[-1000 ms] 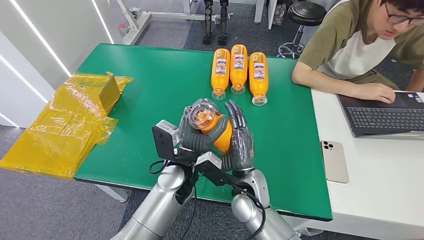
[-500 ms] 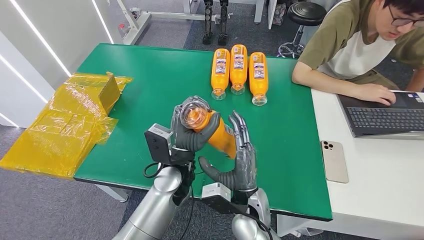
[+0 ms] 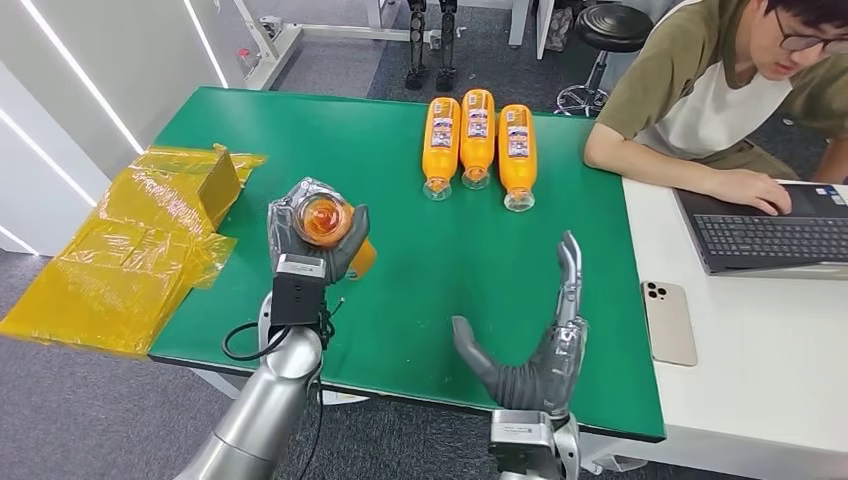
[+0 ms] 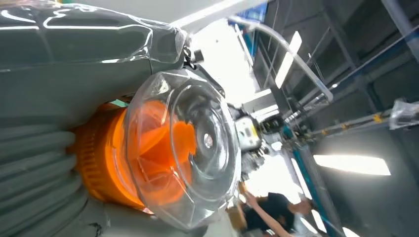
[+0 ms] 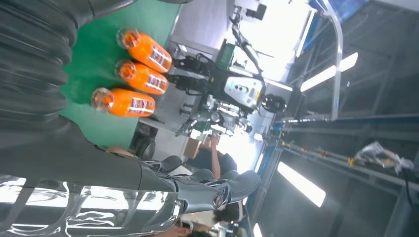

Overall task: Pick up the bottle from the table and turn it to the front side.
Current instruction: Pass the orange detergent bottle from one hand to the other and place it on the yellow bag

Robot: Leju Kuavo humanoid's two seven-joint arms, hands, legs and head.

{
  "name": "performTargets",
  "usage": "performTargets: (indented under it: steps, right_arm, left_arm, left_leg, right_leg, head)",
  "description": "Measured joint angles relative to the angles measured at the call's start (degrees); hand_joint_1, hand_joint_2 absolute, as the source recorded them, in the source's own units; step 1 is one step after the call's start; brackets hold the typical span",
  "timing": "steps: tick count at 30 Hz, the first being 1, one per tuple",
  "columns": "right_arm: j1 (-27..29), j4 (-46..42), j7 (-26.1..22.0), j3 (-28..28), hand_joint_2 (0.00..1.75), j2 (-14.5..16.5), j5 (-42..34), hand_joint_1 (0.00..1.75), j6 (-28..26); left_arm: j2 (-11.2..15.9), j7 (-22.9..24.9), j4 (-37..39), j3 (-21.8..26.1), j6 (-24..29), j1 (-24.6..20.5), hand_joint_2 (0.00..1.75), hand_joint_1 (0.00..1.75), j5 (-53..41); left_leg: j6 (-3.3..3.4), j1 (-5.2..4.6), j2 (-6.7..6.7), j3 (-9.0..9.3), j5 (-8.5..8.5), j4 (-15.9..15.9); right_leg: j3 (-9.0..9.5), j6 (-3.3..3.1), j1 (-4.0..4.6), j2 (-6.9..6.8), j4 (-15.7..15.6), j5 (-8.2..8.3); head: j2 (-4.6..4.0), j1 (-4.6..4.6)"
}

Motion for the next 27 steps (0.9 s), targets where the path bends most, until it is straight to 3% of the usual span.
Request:
performTargets:
  steps: [5,13,21,27]
  right_arm:
    - [2.7,-3.5,0.0,-1.8,1.75,0.0,-0.7,0.00,0.0]
    - [5.1,-6.5,0.0,-3.4,1.75,0.0,-0.8,0.00,0.0]
    - [7.6,-9.8,0.0,-4.0,1.75,-0.3,-0.8,0.00,0.0]
    - [7.8,-10.3,0.0,-3.9,1.75,-0.4,-1.3,0.00,0.0]
  left_arm:
    - [6.4,8.6,4.5,0.0,4.1,-3.4,1.75,1.75,-16.3]
    - [13.8,14.0,14.6,-0.1,3.9,-8.6,1.75,1.75,-26.5]
    - [22.8,21.8,29.9,-2.8,-6.5,-19.0,1.75,1.75,-43.0]
    - [26.1,22.4,36.6,-6.0,-11.1,-23.5,1.75,1.75,-48.2]
  left_leg:
    - [-0.01,0.01,0.03,0.01,0.00,0.0]
    - [-0.06,0.01,0.10,0.00,0.04,0.0]
    - [-0.14,0.03,0.14,0.01,0.09,0.0]
    - [-0.15,0.03,0.13,-0.01,0.09,0.0]
  right_leg:
    - [-0.02,-0.01,0.00,0.04,0.0,0.00]
    - [-0.06,-0.04,0.01,0.13,0.1,0.02]
    - [-0.15,-0.07,0.02,0.24,0.1,0.04]
    - [-0.15,-0.08,0.01,0.23,0.1,0.04]
  head:
    - [0.00,0.00]
    - [0.00,0.02]
    - [0.00,0.01]
    - [0.00,0.02]
